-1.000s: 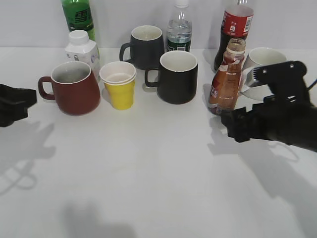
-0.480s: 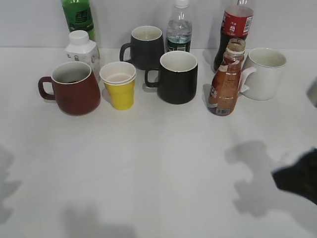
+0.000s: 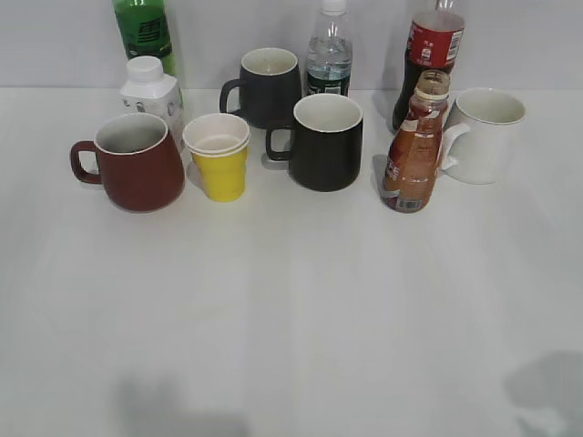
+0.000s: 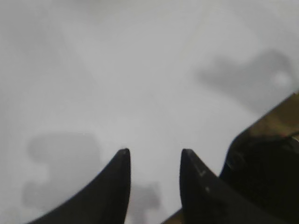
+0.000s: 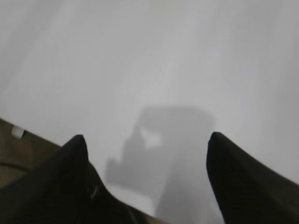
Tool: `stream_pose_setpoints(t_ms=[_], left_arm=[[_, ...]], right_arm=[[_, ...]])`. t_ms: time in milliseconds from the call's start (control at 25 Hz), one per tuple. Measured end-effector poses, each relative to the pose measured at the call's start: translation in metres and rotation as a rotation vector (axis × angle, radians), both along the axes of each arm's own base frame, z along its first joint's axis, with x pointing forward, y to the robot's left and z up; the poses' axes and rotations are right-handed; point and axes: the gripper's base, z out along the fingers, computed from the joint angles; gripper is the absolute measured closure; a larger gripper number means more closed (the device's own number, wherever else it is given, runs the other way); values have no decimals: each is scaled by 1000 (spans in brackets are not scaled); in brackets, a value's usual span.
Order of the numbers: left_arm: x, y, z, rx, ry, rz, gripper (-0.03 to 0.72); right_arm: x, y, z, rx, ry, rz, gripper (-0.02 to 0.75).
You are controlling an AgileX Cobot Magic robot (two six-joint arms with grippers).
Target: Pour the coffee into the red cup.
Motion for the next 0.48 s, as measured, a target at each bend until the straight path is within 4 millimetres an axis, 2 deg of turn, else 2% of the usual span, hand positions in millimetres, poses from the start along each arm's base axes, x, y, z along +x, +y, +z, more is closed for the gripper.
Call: stream_pose_setpoints(t_ms=[240, 360, 480], left_arm=[[-29, 15, -1, -45, -172, 15, 413], [-32, 14, -13, -61, -162, 4, 414], [-31, 13, -16, -72, -169, 0, 416]], right_arm=[[-31, -19, 1, 70, -179, -44, 146], [-37, -22, 2, 89, -217, -44, 146], [-37, -23, 2, 80, -225, -39, 146]])
